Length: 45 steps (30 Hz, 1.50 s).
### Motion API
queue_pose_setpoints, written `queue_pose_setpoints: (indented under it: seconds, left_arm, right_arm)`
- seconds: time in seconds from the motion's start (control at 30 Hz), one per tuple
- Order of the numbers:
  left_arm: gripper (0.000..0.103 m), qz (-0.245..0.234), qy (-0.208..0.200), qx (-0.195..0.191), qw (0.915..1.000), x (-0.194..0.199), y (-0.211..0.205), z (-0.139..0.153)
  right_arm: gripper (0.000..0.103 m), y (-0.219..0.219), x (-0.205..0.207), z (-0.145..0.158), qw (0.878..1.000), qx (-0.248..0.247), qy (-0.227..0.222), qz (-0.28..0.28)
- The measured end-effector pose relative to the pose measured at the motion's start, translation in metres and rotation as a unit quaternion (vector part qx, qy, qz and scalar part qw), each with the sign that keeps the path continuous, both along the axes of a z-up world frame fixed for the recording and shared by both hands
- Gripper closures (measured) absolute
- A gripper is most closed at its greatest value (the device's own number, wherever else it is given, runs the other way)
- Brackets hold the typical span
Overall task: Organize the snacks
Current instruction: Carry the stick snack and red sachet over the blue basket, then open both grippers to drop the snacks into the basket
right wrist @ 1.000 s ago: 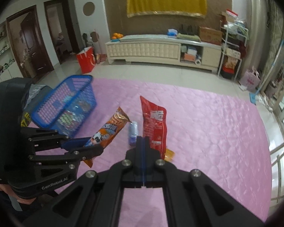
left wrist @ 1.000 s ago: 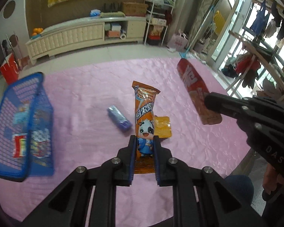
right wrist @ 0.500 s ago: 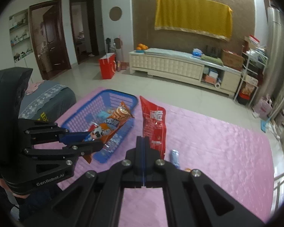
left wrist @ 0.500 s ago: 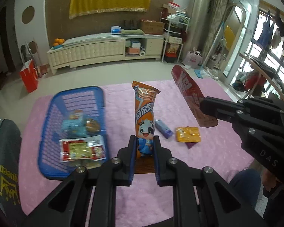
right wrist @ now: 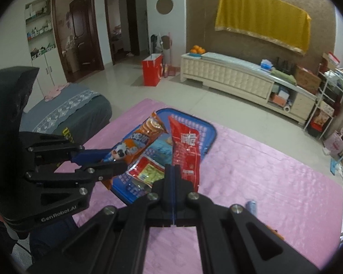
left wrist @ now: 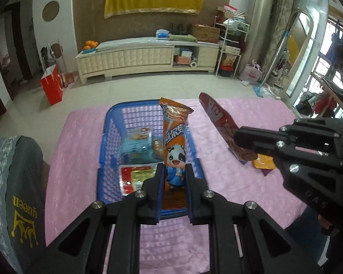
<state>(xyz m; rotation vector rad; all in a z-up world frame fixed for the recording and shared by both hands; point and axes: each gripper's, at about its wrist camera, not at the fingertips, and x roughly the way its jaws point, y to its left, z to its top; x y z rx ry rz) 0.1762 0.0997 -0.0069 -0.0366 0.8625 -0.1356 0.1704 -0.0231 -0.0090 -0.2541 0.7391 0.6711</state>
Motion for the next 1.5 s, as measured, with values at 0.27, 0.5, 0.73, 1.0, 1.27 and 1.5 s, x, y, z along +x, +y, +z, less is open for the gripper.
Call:
queue_pose_setpoints:
  seconds: [0.27,0.5,0.73,1.0,1.27,1.5]
  left_arm:
    - [0.088,0.019,0.022,-0.019,0.9994,0.015,0.038,-0.028]
    - [0.088,0.019,0.045,-0.032,0.9983,0.025,0.046,-0.056]
    - [0.088,0.022,0.065,-0.037,0.9969,0.029,0.054,-0.074]
    - [0.087,0.026,0.076,-0.008,0.9968,0.029,0.049,-0.083]
    - [0.056,0.024,0.060,0.003,0.9979,0.019,0.048,-0.071]
    - [0.042,0.033,0.048,0.018,0.9981,0.007,0.046,-0.055]
  right_arm:
    - [0.102,0.040,0.017,-0.030,0.999,-0.019,0.034,0.021]
    - [0.102,0.058,0.031,-0.055,0.997,-0.040,0.064,0.011]
    - [0.102,0.066,0.034,-0.072,0.994,-0.051,0.091,0.014]
    - [0.102,0.068,0.032,-0.083,0.993,-0.055,0.106,0.012]
    - [0.069,0.058,0.035,-0.080,0.993,-0.045,0.114,-0.005]
    - [0.027,0.032,0.029,-0.068,0.995,-0.022,0.097,-0.026]
